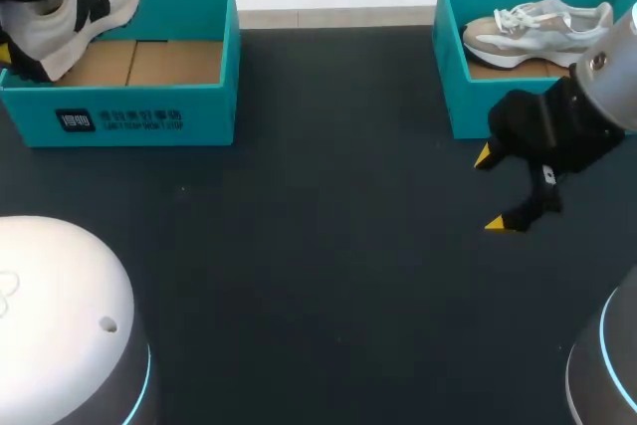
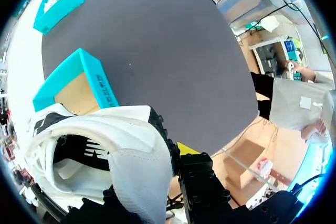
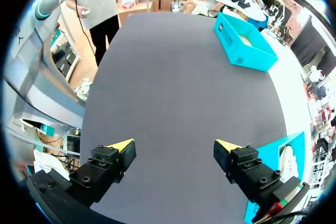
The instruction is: Take the shoe out of the shoebox, open the shoe tongue, remove and reinsert the insole, then place the shoe into the shoebox
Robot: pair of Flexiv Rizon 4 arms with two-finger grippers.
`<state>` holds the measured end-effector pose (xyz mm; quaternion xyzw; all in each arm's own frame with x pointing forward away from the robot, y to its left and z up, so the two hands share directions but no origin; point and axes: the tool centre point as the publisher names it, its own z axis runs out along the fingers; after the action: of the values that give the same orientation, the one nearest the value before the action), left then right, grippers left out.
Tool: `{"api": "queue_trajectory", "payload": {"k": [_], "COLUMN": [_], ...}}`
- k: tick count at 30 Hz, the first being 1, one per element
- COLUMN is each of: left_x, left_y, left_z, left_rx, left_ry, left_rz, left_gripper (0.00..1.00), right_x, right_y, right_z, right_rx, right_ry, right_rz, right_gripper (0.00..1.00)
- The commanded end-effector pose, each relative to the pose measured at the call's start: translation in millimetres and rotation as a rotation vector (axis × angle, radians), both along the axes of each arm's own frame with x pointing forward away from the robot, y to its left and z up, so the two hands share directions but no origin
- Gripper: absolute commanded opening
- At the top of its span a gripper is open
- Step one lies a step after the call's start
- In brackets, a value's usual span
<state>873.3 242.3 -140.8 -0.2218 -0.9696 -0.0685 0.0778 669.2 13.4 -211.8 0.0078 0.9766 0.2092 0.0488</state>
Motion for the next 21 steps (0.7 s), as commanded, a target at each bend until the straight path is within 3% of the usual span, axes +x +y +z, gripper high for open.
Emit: {"api": "queue_trajectory", "payload": {"k": [1,3,7,12,21], "left_x": [-0.4,-0.4,30.0,59.0,86.2], "left_y": [1,1,20,34,53], "left_z": [1,1,-7,-13,-24], "left_rx": [-0.001,-0.001,-0.078,-0.088,-0.136], "left_ry": [-0.003,-0.003,0.056,0.027,0.006], "left_rz": [-0.001,-0.001,0.044,0.107,0.171], "left_gripper": [0.0,0.0,0.0,0.0,0.0], "right_x": [0.9,0.9,0.9,0.9,0.9], "right_y": [1,1,1,1,1], "right_z": [-1,-1,-1,-1,-1], "right_rx": [-0.001,-0.001,-0.001,-0.001,-0.001], "right_ry": [0.001,0.001,0.001,0.001,0.001], "right_rz": [0.0,0.0,0.0,0.0,0.0], "right_gripper": [1.0,1.0,1.0,1.0,1.0]}}
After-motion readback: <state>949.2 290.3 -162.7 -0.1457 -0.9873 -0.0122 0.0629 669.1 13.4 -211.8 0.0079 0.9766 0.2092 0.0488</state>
